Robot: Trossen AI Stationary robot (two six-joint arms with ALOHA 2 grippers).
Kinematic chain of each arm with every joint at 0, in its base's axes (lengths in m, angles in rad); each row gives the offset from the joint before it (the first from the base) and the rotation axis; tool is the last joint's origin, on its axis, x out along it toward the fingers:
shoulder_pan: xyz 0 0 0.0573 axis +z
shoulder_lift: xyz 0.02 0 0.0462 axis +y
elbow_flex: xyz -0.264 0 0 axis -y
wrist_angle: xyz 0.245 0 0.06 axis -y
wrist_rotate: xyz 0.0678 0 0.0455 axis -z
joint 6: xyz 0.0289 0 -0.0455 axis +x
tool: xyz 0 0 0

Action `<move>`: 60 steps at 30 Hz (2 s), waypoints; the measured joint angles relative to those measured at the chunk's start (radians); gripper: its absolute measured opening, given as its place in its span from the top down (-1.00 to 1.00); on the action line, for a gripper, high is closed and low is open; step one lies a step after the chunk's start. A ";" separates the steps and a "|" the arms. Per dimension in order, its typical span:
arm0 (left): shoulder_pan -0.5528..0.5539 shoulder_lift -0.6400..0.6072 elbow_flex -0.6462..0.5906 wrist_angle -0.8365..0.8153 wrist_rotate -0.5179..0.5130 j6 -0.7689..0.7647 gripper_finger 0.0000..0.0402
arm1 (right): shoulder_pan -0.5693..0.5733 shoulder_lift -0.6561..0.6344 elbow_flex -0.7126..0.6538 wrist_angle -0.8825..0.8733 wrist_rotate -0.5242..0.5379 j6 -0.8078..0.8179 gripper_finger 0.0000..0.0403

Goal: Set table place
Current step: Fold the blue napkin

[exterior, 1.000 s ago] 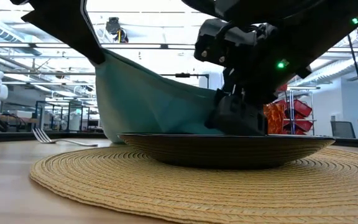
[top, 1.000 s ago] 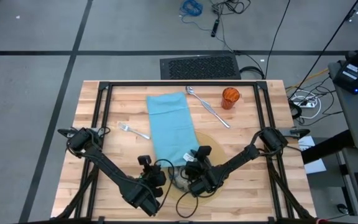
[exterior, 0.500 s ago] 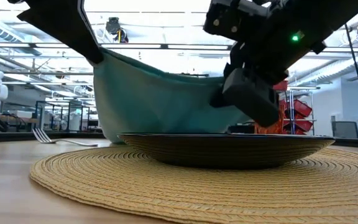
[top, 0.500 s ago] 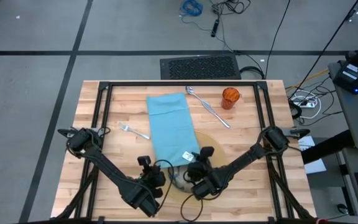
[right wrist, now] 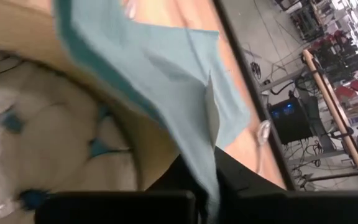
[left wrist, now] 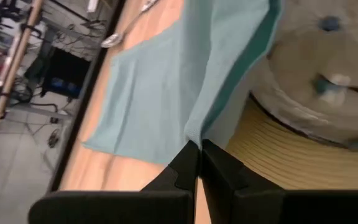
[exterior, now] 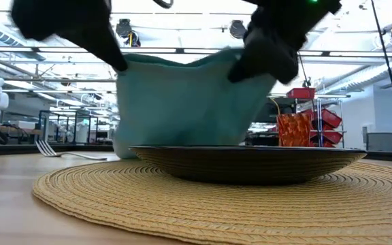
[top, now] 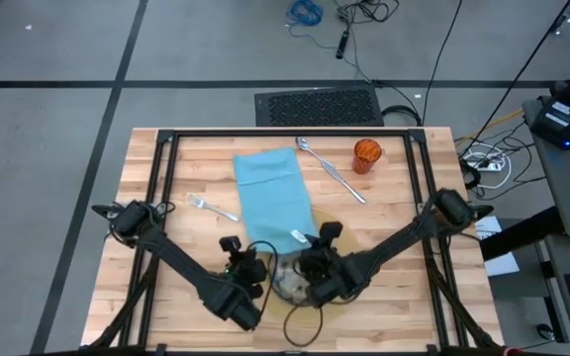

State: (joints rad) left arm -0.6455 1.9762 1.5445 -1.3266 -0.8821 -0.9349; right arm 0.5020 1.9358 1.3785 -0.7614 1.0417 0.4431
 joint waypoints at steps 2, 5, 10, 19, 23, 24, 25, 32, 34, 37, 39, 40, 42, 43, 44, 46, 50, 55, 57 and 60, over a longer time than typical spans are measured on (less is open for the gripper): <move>0.017 0.000 0.000 -0.003 -0.023 0.020 1.00 | -0.022 -0.031 0.000 0.000 -0.008 -0.032 1.00; 0.040 0.000 0.000 -0.028 -0.044 0.028 1.00 | -0.059 -0.069 0.000 0.003 -0.044 -0.082 1.00; 0.086 -0.002 0.000 -0.084 -0.074 0.024 1.00 | -0.123 -0.096 0.000 0.031 -0.127 -0.163 1.00; 0.155 -0.075 -0.013 -0.139 -0.124 0.024 1.00 | -0.226 -0.098 0.000 0.089 -0.212 -0.302 1.00; 0.192 -0.109 -0.062 -0.144 -0.122 0.024 1.00 | -0.276 -0.105 0.000 0.123 -0.274 -0.375 1.00; 0.201 -0.116 -0.079 -0.141 -0.118 0.024 1.00 | -0.290 -0.106 0.000 0.130 -0.285 -0.393 1.00; 0.211 -0.124 -0.096 -0.138 -0.106 0.024 1.00 | -0.303 -0.106 0.000 0.143 -0.292 -0.410 1.00; 0.259 -0.180 -0.236 -0.038 -0.081 0.034 1.00 | -0.392 -0.106 0.000 0.187 -0.381 -0.520 1.00; 0.277 -0.203 -0.274 -0.028 -0.076 0.035 1.00 | -0.418 -0.107 0.000 0.200 -0.405 -0.548 1.00; 0.300 -0.247 -0.325 0.016 -0.076 0.058 1.00 | -0.455 -0.111 0.000 0.223 -0.427 -0.597 1.00; 0.319 -0.276 -0.350 0.043 -0.078 0.075 1.00 | -0.481 -0.112 0.000 0.240 -0.462 -0.633 1.00; 0.329 -0.290 -0.360 0.057 -0.081 0.089 1.00 | -0.494 -0.112 0.000 0.246 -0.475 -0.649 1.00; 0.352 -0.320 -0.379 0.088 -0.086 0.127 1.00 | -0.522 -0.112 0.000 0.270 -0.503 -0.678 1.00; 0.365 -0.331 -0.385 0.106 -0.088 0.150 1.00 | -0.537 -0.113 0.000 0.283 -0.516 -0.691 1.00; 0.379 -0.340 -0.390 0.124 -0.089 0.176 1.00 | -0.551 -0.113 0.000 0.295 -0.526 -0.702 1.00; 0.405 -0.350 -0.393 0.147 -0.091 0.224 1.00 | -0.580 -0.113 0.000 0.317 -0.550 -0.734 1.00; 0.470 -0.352 -0.393 0.191 -0.090 0.332 1.00 | -0.638 -0.113 0.000 0.360 -0.628 -0.793 1.00; 0.549 -0.352 -0.393 0.258 -0.069 0.446 1.00 | -0.706 -0.113 0.000 0.406 -0.733 -0.855 1.00; 0.577 -0.352 -0.393 0.271 -0.064 0.484 1.00 | -0.733 -0.113 0.000 0.414 -0.764 -0.873 1.00; 0.631 -0.352 -0.393 0.277 -0.040 0.530 1.00 | -0.777 -0.113 0.000 0.415 -0.806 -0.894 1.00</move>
State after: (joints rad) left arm -0.0144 1.6238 1.1515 -1.0498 -0.9219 -0.4053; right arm -0.2748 1.8229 1.3788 -0.3466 0.2357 -0.4508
